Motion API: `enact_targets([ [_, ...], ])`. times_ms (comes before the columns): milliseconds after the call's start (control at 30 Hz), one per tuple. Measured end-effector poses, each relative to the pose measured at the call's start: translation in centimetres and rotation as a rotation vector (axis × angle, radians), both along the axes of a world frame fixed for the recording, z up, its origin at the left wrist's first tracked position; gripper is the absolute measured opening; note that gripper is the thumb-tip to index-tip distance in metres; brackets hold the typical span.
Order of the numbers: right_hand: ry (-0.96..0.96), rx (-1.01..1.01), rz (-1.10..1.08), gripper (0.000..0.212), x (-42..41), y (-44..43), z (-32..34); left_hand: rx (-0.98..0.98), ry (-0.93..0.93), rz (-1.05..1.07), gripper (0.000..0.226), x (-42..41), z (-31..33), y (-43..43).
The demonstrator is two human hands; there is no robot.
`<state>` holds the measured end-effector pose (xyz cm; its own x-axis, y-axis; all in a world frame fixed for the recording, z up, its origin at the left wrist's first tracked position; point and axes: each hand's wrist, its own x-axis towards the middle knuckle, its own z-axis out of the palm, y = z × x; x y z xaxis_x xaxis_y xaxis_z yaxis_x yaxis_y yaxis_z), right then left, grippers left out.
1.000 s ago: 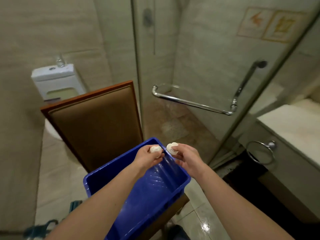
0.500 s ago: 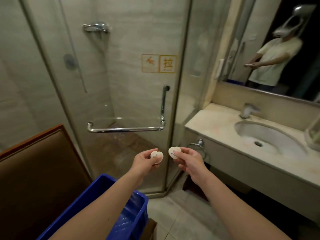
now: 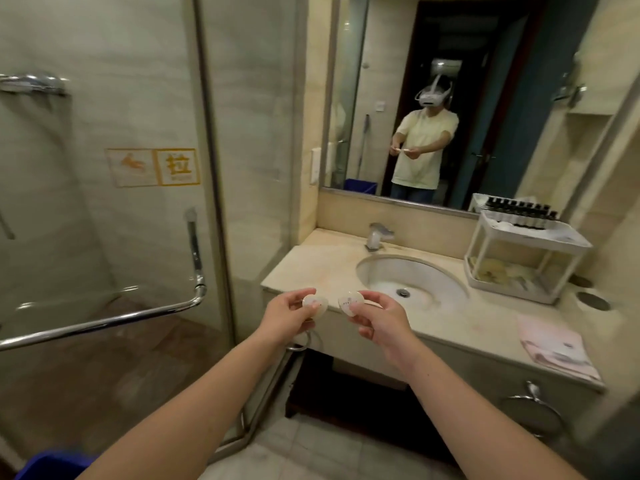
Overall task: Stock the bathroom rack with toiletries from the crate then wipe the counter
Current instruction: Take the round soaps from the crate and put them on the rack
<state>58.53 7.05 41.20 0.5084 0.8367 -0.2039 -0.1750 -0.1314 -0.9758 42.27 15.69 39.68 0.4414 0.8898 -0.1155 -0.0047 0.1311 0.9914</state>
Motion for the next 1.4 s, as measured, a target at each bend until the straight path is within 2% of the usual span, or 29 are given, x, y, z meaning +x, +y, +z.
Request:
enact_targets([
  [367, -0.086, 0.04, -0.094, 0.032, 16.3, -2.3, 2.2, 0.03, -0.034, -0.138, 0.031, 17.7, 2.5, 0.1],
  [533, -0.084, 0.067, -0.154, 0.031, 21.6, -2.9, 3.2, 0.03, -0.054, -0.185, 0.027, 23.7, 4.0, -0.3],
  [700, -0.069, 0.066, -0.236, 0.03, 25.9, -3.2, 3.3, 0.059, -0.041, -0.229, 0.036, 28.3, 4.5, 0.6],
  [1400, -0.096, 0.072, -0.642, 0.03, 44.8, 5.3, 3.8, 0.11, 0.013, -0.575, 0.038, 52.7, 5.1, 13.4],
])
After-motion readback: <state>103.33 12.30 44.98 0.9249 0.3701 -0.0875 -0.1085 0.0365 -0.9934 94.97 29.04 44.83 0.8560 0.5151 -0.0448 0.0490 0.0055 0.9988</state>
